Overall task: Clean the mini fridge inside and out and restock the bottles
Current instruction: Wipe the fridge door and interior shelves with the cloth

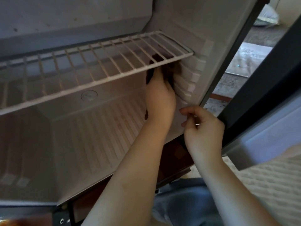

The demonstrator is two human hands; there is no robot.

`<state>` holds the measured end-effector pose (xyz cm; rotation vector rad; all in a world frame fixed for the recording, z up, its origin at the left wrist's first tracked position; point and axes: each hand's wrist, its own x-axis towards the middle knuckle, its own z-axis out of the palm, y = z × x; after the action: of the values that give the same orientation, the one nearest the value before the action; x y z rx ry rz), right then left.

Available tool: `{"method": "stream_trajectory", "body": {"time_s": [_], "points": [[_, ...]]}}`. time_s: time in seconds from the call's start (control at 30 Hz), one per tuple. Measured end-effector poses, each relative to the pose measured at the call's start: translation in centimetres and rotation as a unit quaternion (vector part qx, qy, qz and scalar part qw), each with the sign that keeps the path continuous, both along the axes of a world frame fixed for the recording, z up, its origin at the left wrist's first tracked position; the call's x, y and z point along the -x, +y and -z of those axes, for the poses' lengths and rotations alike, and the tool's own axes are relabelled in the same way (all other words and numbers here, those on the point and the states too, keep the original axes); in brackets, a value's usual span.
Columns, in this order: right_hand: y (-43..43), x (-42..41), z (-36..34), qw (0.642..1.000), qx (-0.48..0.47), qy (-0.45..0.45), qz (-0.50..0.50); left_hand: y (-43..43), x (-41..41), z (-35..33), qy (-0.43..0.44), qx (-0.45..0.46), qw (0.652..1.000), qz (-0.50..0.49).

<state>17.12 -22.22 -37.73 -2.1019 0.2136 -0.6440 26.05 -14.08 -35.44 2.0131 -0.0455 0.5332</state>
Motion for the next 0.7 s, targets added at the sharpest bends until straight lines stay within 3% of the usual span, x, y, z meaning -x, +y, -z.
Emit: {"method": "stream_trajectory", "body": {"time_s": [0.13, 0.4, 0.57, 0.7], "points": [[0.0, -0.3, -0.1, 1.000, -0.002, 0.008, -0.007, 2.0, -3.0, 1.1, 0.099, -0.024, 0.995, -0.025], [-0.1, 0.2, -1.0, 0.999, -0.030, 0.038, -0.016, 0.2, 3.2, -0.1, 0.143, -0.025, 0.988, 0.050], [-0.6, 1.9, -1.5, 0.999, -0.025, 0.029, 0.013, -0.2, 6.9, 0.1, 0.134, -0.053, 0.983, 0.113], [-0.7, 1.7, -1.5, 0.999, -0.018, 0.033, 0.012, -0.6, 6.0, -0.6, 0.074, -0.009, 0.994, 0.074]]}}
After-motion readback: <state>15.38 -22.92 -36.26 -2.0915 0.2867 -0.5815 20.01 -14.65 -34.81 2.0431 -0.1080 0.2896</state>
